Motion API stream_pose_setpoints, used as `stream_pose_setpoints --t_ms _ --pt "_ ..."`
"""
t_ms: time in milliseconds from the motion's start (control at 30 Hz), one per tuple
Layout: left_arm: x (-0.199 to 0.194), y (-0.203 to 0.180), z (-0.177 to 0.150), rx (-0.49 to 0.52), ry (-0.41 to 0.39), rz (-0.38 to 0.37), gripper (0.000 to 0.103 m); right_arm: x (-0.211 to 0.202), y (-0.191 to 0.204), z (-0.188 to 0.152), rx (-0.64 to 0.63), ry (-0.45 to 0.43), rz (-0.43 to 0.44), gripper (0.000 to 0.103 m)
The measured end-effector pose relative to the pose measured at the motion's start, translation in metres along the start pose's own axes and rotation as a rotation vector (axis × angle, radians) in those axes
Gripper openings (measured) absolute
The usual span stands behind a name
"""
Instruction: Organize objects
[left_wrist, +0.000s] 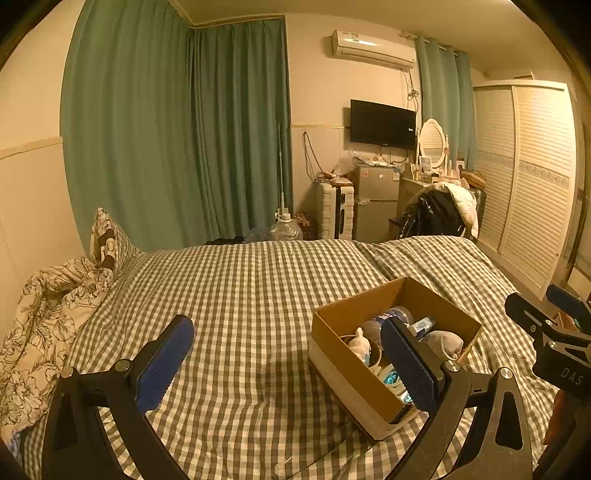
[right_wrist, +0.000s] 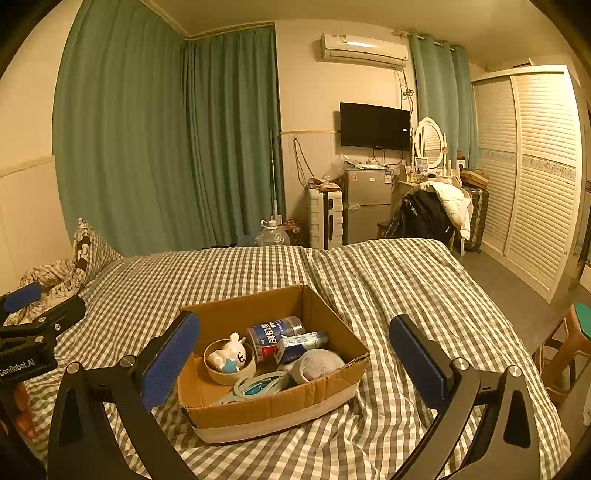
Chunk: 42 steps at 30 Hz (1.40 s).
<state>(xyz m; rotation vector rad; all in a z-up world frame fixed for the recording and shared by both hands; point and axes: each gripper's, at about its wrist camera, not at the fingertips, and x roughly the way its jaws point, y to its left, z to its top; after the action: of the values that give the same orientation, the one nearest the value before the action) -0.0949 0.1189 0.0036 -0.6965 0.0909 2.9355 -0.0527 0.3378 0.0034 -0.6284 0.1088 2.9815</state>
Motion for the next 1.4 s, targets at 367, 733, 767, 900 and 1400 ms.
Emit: stream_pose_setpoints --t_ms 367,733,767,900,1400 --pt "-0.0014 -0.0013 -0.0003 0.004 -0.001 -0.002 0.103 -0.0001 0.0004 -0.0005 0.007 0.0 0.003 0.103" --pt "-0.0016 -0.0047 -0.0014 0.019 -0.005 0.001 0.103 0.0007 0.0003 -0.0013 0.009 0.001 0.002 0.103" --pt "-0.0014 -0.0049 -0.0016 0.021 -0.005 0.003 0.103 0.0004 0.0002 -0.0014 0.009 0.001 0.003 0.103" --pt "-0.0005 -0.0033 -0.0019 0.023 -0.005 0.006 0.103 0.0005 0.0008 -0.0017 0.01 0.001 0.003 0.103" --pt "-0.0016 0.0018 -0.0038 0.021 -0.009 0.018 0.103 0.0028 0.0017 -0.0043 0.007 0.006 0.003 0.103"
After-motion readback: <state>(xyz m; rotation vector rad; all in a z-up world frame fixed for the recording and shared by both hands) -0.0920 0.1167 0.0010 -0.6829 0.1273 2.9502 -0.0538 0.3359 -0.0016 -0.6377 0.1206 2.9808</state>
